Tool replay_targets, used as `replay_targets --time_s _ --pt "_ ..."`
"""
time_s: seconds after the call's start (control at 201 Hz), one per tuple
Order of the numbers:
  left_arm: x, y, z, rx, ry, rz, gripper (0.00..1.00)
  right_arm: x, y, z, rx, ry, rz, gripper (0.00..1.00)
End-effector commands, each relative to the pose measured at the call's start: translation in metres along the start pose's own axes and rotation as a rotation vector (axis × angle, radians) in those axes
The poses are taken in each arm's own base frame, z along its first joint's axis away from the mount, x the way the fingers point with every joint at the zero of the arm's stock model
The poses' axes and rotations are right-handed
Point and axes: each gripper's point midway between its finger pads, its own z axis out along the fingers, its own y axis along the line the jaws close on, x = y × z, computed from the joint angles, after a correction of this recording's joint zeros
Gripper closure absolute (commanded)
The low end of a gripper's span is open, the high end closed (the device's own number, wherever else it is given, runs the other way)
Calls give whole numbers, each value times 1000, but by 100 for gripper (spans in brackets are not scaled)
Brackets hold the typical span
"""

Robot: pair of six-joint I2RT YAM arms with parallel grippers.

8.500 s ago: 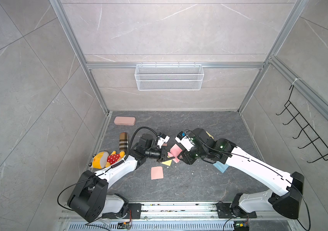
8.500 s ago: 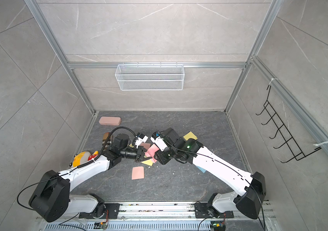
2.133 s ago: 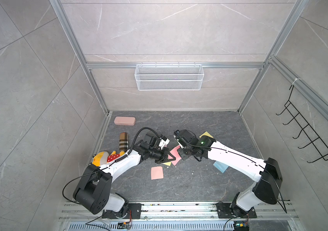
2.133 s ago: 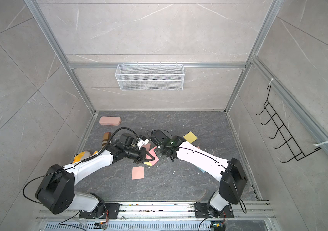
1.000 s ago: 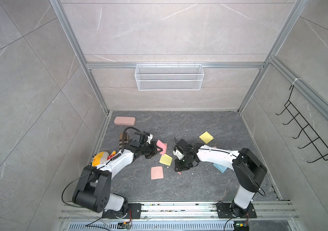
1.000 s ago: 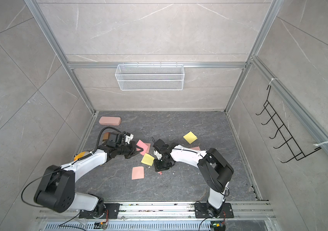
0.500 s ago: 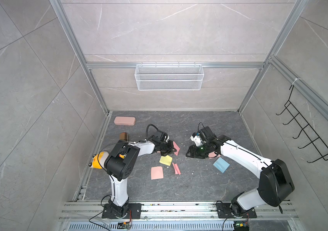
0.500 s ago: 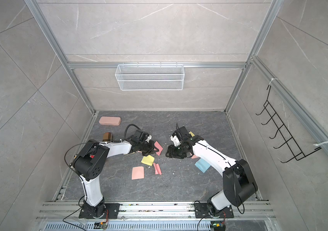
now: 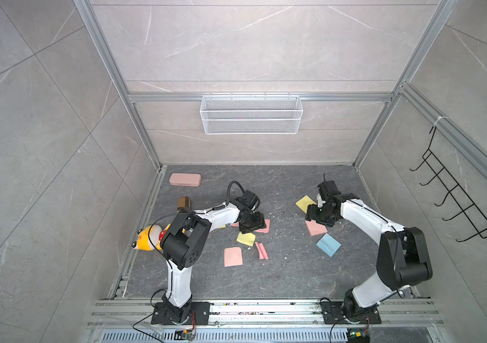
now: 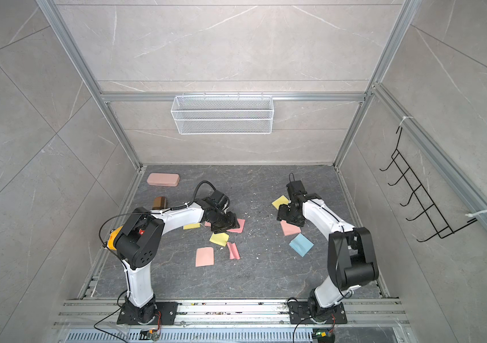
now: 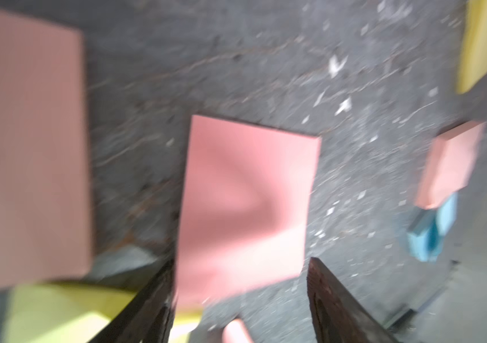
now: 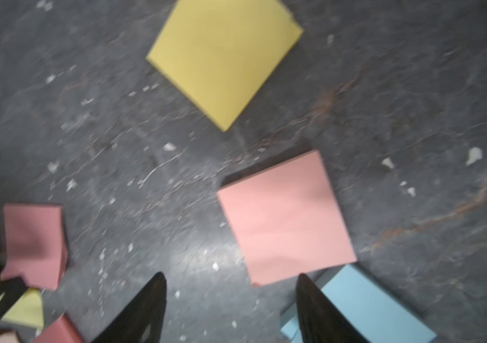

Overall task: Tear off pages from different memo pads
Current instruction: Place the memo pad at the center of the board, then move the memo pad to the center of the board.

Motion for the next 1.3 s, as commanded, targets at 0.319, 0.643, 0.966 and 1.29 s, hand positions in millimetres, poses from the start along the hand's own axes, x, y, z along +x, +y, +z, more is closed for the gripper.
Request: replay_targets --time_s 0.319,0.643,0.966,1.29 --pt "-9 -37 -86 83 -137 147 27 -18 -25 52 24 52 90 26" --pt "-31 -80 -58 166 -141 213 30 28 22 63 -57 121 3 31" --pt "7 -120 -6 200 -7 257 31 63 36 17 -264 200 38 30" --pt "29 -115 44 117 80 276 31 86 34 36 -282 222 27 42"
